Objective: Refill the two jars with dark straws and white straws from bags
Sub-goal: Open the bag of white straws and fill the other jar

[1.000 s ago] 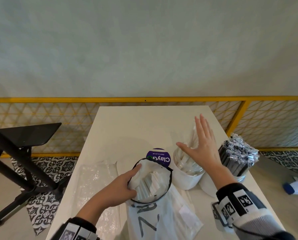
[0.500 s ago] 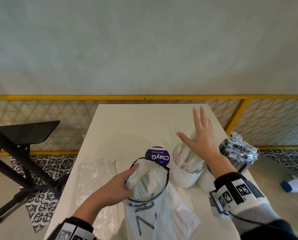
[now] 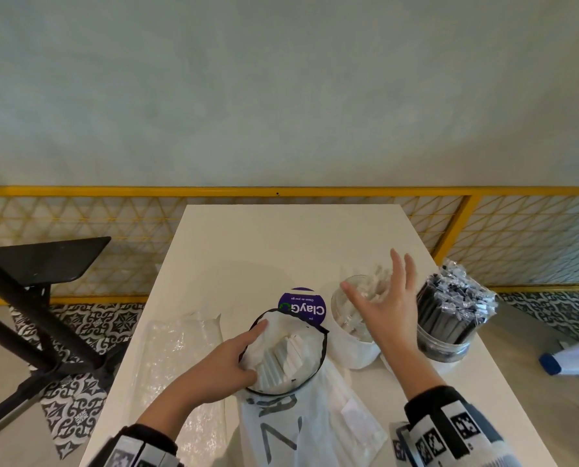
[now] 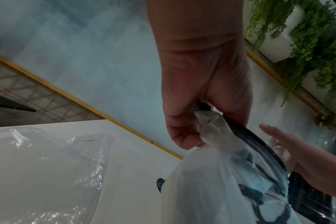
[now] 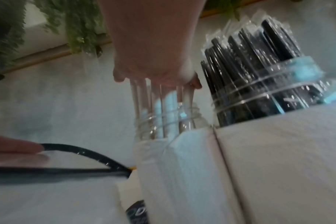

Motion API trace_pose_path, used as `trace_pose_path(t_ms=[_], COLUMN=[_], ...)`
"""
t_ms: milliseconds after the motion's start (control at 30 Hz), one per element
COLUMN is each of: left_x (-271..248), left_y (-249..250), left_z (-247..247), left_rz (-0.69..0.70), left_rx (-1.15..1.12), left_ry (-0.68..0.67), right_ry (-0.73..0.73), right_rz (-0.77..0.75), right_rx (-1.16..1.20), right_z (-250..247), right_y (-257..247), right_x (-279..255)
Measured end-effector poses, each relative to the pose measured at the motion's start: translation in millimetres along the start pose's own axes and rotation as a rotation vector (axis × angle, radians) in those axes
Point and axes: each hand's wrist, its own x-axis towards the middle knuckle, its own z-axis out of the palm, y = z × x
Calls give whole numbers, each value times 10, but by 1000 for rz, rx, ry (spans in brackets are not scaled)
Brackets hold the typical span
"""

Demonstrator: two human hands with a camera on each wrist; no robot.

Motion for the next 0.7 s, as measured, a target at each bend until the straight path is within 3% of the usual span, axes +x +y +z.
trace_pose_path(t_ms=[100,233,367,500,700], left_x=[-6,-36,-64,-71,-58], left_y=[25,41,65,42,6], left_z=[-6,-21,-35,-37,-38], left_rz=[6,17,14,-7,2], left_rx=[15,11,27,10,12], left_ry=[-5,-18,-15,-18,-2], right_ry=[116,107,57,-148,-83], right_rz=[60,197,111,61,2], right_rx=[149,196,167,103,100], right_z=[127,214,90,21,138], right_y=[76,166,115,56,76], right_x=[-122,-113,103,334,446])
